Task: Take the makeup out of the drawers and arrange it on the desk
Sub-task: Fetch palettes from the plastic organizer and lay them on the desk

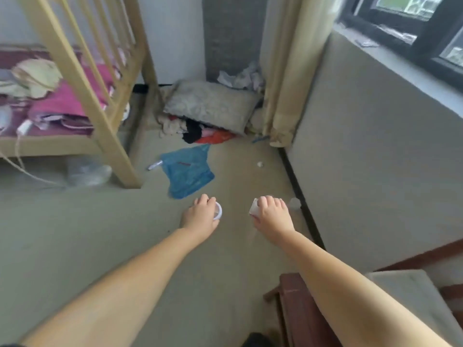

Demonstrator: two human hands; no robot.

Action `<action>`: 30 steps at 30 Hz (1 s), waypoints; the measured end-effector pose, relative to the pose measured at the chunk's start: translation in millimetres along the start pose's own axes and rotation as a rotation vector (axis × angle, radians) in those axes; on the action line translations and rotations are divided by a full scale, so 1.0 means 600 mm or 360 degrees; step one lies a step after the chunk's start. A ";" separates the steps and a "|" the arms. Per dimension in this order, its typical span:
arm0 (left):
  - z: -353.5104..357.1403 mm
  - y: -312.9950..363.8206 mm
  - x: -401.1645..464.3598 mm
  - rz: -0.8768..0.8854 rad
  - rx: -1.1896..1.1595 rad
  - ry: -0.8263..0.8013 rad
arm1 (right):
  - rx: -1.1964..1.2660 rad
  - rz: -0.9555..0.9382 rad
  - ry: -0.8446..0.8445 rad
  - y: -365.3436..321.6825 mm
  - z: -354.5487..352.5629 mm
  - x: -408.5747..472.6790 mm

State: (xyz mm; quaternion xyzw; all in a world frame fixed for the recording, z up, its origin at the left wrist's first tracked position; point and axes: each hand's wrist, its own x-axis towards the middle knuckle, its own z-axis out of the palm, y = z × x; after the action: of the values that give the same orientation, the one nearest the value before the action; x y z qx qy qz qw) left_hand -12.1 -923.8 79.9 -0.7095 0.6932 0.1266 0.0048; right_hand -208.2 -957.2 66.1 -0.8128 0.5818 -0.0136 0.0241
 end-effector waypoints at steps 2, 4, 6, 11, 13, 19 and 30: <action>-0.021 -0.111 -0.056 -0.0172 0.0011 0.0050 | -0.0009 -0.0182 0.0010 -0.118 0.001 0.023; -0.037 -0.215 -0.115 -0.0325 0.0008 0.0092 | -0.0064 -0.0366 -0.0004 -0.236 0.004 0.039; -0.051 -0.312 -0.181 -0.0493 -0.0016 0.0127 | -0.0049 -0.0523 -0.0005 -0.351 0.000 0.045; -0.071 -0.526 -0.344 -0.0940 -0.0079 0.0206 | -0.0031 -0.0978 -0.0078 -0.618 -0.011 0.039; -0.070 -0.593 -0.403 -0.1094 -0.0114 0.0245 | -0.0006 -0.1153 -0.0104 -0.711 -0.007 0.034; -0.046 -0.769 -0.551 -0.1503 -0.0237 0.0277 | 0.0025 -0.1600 -0.0297 -0.982 0.013 0.030; -0.090 -1.161 -0.705 -0.2076 -0.0283 0.0321 | -0.0013 -0.2221 -0.0429 -1.510 0.057 0.079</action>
State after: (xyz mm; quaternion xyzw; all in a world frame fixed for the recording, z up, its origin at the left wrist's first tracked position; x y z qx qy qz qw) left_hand 680.6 -490.9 93.5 -0.9896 0.1058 0.0874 -0.0428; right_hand 665.1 -709.6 81.7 -0.9905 -0.0826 0.0770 0.0783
